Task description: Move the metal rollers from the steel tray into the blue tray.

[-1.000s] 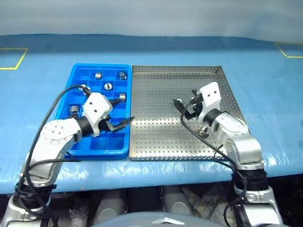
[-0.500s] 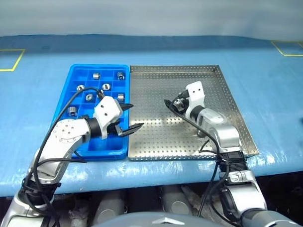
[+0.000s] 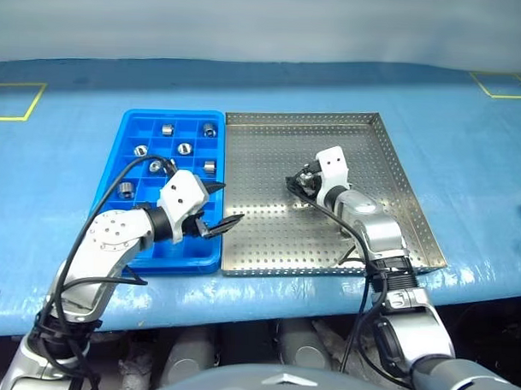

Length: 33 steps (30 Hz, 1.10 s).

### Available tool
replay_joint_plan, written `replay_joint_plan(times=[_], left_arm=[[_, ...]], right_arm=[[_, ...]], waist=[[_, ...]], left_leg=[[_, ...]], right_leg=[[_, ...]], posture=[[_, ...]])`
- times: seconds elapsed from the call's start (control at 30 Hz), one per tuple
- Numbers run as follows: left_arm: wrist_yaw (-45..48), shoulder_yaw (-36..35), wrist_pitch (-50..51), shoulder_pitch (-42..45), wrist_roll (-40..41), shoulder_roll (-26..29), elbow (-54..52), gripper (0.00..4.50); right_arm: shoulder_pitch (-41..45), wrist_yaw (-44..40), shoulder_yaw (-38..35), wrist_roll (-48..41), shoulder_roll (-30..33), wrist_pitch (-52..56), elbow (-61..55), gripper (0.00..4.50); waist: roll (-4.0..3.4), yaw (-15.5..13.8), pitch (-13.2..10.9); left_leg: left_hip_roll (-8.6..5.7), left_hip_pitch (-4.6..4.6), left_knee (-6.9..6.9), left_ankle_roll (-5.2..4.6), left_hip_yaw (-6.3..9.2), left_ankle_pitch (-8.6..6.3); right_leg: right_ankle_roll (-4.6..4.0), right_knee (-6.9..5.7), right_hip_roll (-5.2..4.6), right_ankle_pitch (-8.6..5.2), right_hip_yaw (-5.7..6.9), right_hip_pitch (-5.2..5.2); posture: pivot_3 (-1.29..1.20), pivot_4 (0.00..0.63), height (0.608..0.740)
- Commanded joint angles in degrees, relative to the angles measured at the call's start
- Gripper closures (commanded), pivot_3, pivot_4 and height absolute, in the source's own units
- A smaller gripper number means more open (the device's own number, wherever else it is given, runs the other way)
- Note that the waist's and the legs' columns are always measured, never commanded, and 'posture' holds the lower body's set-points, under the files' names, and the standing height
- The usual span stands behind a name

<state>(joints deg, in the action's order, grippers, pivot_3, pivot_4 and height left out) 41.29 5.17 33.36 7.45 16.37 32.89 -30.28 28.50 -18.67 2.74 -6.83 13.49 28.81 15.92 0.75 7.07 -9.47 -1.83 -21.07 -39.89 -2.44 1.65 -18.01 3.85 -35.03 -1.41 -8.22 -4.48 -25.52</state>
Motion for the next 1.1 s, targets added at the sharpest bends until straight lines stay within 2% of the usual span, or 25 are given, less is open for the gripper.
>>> replay_joint_plan(times=[0.03, 0.17, 0.43, 0.63, 0.87, 1.1], left_arm=[[-0.1, -0.2, -1.3, 0.5, 0.4, 0.5, -2.4, 0.69], [0.0, -0.2, -1.4, 0.3, 0.4, 0.5, -2.4, 0.69], [-0.8, -1.0, -1.2, -1.1, 0.8, 0.2, -3.2, 0.69], [-3.5, -4.6, 0.1, -6.3, 3.3, -0.5, -7.5, 0.69], [-7.8, -19.2, 2.7, -18.5, 4.6, 1.2, -16.7, 0.69], [-10.2, -27.6, 5.2, -26.9, 5.9, 1.0, -22.6, 0.69]], right_arm=[[1.3, 0.7, -1.3, 0.2, 0.0, -0.7, -0.5, 1.3], [0.9, 0.9, -1.2, 0.3, 0.1, -1.0, -1.4, 2.56], [0.4, 1.1, -1.6, -0.1, -0.2, -1.1, -3.5, 2.65], [0.3, -2.6, -0.1, -2.5, -1.5, -0.7, -9.4, 2.65], [1.5, -16.2, 6.5, -7.1, -1.3, -0.9, -17.3, 2.65], [6.6, -21.7, 9.6, -7.7, -4.2, -3.5, -12.9, 2.65]], waist=[[0.0, 0.0, 0.0], [0.0, 0.0, 0.0], [0.0, 0.0, 0.0], [-0.03, 0.0, 0.0], [-0.04, -0.6, 0.0], [-0.05, -3.4, 0.0]], left_leg=[[0.0, 0.0, 0.0, 0.0, 0.0, 0.0], [0.0, 0.0, 0.0, 0.0, 0.0, 0.0], [0.0, 0.0, 0.0, 0.0, 0.0, 0.0], [0.05, -0.02, 0.06, 0.01, 0.01, 0.0], [0.11, -0.01, 0.13, 0.1, 0.18, 0.04], [0.12, 0.01, 0.22, 0.26, 0.39, 0.13]], right_leg=[[0.0, 0.0, 0.0, 0.0, 0.01, 0.0], [0.0, 0.0, 0.01, 0.0, 0.01, 0.0], [0.0, 0.0, 0.0, 0.0, 0.01, 0.0], [-0.01, 0.01, -0.07, 0.0, -0.01, -0.05], [-0.13, 0.01, -0.07, -0.08, 0.21, -0.03], [-0.28, -0.02, 0.04, -0.16, 0.47, 0.01]], posture=[[-0.11, 0.15, 0.74], [-0.11, 0.15, 0.74], [-0.11, 0.15, 0.74], [-0.09, 0.15, 0.74], [-0.01, 0.15, 0.74], [0.07, 0.15, 0.74]])
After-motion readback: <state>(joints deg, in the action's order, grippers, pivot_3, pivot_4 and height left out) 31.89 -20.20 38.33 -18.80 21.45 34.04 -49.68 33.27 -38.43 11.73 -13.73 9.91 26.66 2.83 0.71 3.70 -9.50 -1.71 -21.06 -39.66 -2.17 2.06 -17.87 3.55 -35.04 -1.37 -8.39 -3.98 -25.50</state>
